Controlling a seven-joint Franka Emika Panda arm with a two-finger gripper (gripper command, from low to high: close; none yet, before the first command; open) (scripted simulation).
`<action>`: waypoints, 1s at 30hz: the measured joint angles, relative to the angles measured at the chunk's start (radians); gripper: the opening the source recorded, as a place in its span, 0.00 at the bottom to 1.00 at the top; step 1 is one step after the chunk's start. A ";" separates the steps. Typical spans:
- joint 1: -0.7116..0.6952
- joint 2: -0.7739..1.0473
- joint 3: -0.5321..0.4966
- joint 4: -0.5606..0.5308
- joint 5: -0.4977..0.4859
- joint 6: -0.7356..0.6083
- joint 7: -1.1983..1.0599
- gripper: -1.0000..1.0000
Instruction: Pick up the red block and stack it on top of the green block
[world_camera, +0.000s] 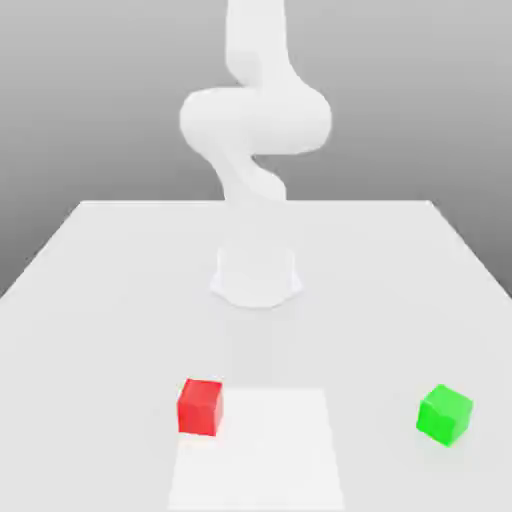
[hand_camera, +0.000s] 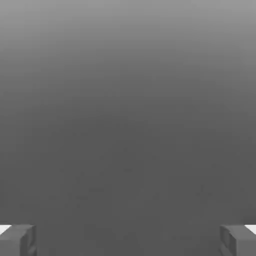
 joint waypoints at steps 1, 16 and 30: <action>-0.005 0.038 -0.004 -0.025 -0.003 0.024 0.000 0.50; -0.074 0.599 -0.084 -0.390 -0.016 0.379 -0.029 0.50; -0.119 0.950 -0.042 -0.424 0.082 0.654 -0.106 0.00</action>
